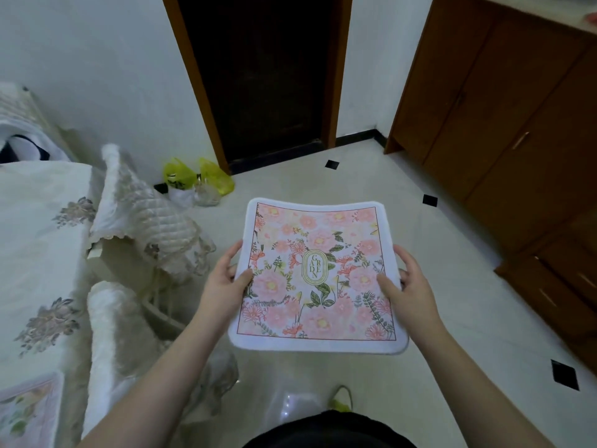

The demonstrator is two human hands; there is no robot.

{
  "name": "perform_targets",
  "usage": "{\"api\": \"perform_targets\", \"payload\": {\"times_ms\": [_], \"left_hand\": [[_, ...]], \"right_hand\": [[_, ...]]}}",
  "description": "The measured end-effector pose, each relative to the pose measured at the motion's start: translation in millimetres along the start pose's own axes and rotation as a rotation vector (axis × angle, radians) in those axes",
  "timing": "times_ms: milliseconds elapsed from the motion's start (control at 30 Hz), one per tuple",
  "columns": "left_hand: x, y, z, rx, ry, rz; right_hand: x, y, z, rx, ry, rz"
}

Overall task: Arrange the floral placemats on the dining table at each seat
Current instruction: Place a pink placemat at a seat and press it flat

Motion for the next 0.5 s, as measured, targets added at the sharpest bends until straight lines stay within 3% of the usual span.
{"api": "perform_targets", "payload": {"times_ms": [267, 500], "left_hand": [[-34, 44, -48, -0.020, -0.008, -0.007], [-37, 29, -78, -0.092, -0.055, 0.043]], "right_hand": [[-6, -27, -82, 0.056, 0.027, -0.029], [-1, 3, -132, 0.154, 0.023, -0.025]]}}
Point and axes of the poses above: each hand's wrist, its own z-axis away from the middle knuckle, its own y-axis out of the palm, x = y × z, the point moved 7 cm from there along -z, towards the middle knuckle, and after that the axes turned 7 degrees about -y, right-handed, at the moved point
